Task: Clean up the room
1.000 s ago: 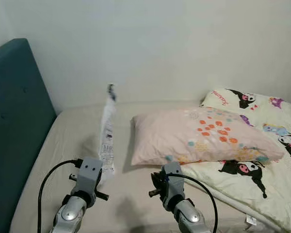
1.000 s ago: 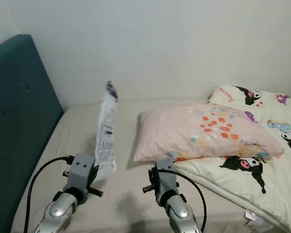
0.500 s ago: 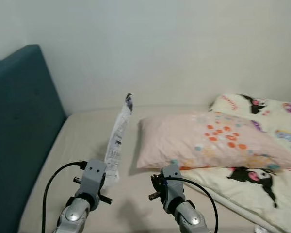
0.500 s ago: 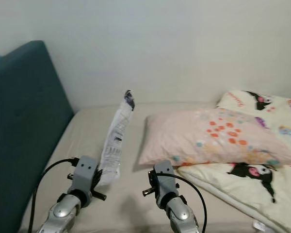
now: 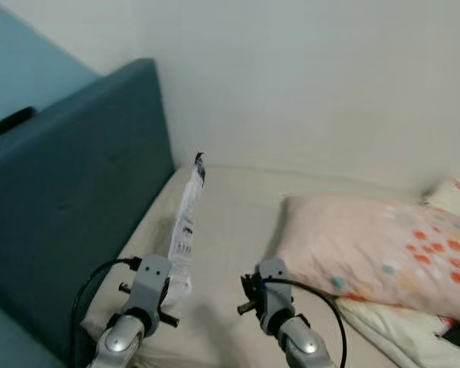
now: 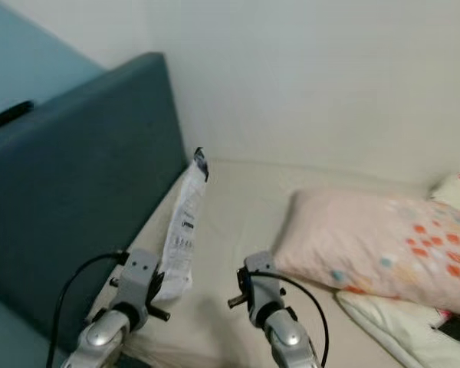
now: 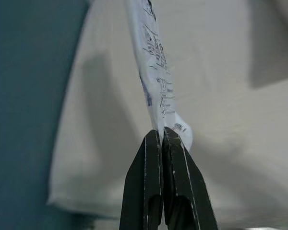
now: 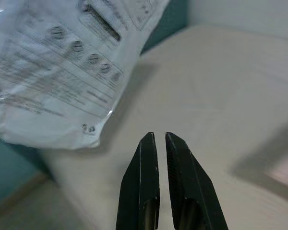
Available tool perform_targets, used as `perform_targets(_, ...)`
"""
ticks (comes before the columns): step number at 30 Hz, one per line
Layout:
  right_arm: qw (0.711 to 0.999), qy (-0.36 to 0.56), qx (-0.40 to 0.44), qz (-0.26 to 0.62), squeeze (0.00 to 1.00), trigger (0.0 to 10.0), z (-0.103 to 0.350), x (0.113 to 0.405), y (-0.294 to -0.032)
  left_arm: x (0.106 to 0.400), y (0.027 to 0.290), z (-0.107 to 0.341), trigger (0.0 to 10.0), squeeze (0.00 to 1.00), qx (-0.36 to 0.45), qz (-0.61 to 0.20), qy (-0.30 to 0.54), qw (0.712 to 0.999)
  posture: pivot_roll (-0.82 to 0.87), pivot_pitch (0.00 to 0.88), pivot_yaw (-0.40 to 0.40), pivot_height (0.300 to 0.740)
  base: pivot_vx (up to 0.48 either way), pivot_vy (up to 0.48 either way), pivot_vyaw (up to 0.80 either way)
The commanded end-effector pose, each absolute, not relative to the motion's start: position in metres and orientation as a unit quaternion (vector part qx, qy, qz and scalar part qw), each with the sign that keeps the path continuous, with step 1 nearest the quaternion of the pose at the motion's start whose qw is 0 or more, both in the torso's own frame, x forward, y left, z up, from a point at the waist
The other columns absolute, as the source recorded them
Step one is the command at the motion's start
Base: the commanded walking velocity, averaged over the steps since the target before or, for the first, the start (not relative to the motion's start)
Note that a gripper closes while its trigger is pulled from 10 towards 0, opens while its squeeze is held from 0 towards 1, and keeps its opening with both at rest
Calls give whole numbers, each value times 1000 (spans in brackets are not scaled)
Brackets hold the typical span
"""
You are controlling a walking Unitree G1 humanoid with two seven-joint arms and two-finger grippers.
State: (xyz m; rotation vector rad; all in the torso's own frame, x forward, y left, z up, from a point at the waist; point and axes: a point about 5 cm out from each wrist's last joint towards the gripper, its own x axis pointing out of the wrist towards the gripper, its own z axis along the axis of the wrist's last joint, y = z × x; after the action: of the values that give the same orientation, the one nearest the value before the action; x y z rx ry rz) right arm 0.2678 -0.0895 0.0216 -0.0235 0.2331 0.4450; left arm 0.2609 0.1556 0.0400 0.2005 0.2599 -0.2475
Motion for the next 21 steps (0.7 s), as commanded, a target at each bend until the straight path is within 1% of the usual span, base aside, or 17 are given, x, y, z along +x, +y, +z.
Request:
perform_targets(1, 967, 125, -11, 221, 0, 10000, 17, 264, -90, 258, 154, 38, 10000, 0, 100, -136, 132, 977, -19, 20, -7, 740, 0, 0, 800)
perform_targets(6, 966, 130, -10, 224, 0, 10000, 16, 264, -89, 255, 153, 35, 10000, 0, 92, -146, 150, 973, -19, 20, -7, 740, 0, 0, 800)
perform_targets(14, 965, 134, -13, 223, 0, 10000, 15, 264, -92, 253, 159, 29, 10000, 0, 62, -112, 178, 976, -20, 22, -6, 740, 0, 0, 800)
perform_targets(21, 965, 137, -14, 222, 0, 10000, 14, 264, -94, 252, 160, 28, 10000, 0, 37, -106, 186, 976, -21, 24, -9, 740, 0, 0, 800)
